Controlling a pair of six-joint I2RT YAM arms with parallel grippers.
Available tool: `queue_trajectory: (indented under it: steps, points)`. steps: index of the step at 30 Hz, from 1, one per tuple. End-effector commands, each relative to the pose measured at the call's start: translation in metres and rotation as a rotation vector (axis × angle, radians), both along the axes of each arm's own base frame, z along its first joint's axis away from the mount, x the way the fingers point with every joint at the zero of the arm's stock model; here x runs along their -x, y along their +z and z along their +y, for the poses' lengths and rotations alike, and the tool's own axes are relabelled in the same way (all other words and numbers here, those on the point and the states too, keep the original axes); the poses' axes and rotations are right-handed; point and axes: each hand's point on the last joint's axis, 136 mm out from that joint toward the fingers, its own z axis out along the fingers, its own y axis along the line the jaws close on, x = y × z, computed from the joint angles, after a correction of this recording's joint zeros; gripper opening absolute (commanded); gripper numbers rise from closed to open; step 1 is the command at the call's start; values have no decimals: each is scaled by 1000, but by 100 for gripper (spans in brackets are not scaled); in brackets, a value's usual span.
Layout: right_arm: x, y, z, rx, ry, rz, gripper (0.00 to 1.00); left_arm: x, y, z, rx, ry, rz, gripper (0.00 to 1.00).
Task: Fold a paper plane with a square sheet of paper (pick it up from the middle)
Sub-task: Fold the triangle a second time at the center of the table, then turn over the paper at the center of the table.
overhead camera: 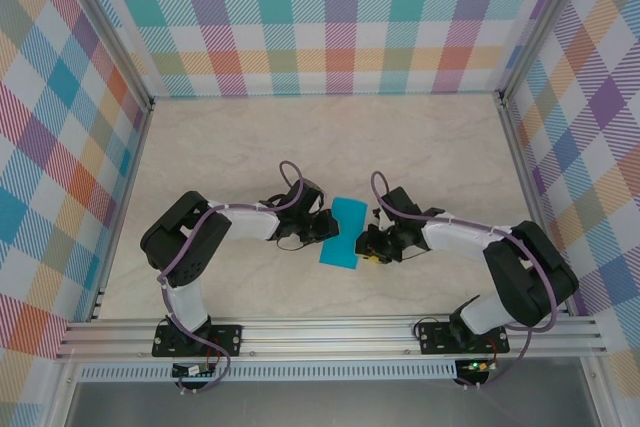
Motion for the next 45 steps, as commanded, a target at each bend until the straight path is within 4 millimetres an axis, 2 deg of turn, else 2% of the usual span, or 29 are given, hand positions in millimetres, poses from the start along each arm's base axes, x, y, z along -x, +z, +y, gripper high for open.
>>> queue_trajectory:
  steps: [1,8,18,23,28,30,34,42,45]
  points:
    - [-16,0,0,17,-37,-7,34,6,-3,11,-66,14,18,10]
    - [-30,-5,12,-24,-64,16,36,7,0,11,-67,9,14,10]
    - [-31,1,29,-118,-16,21,27,4,4,6,-45,0,3,12]
    - [-30,3,32,-142,1,12,24,0,16,-5,12,-14,-15,14]
    - [-30,3,31,-135,3,6,21,-4,29,-4,28,-3,-46,18]
    - [-31,4,30,-133,7,-1,19,-4,38,1,29,17,-73,28]
    - [-31,7,28,-121,13,-14,16,-4,56,19,-4,74,-128,39]
    - [-31,32,19,-70,45,-75,9,3,81,70,-111,195,-227,45]
    - [-30,42,3,22,49,-98,9,6,87,87,-139,245,-249,48]
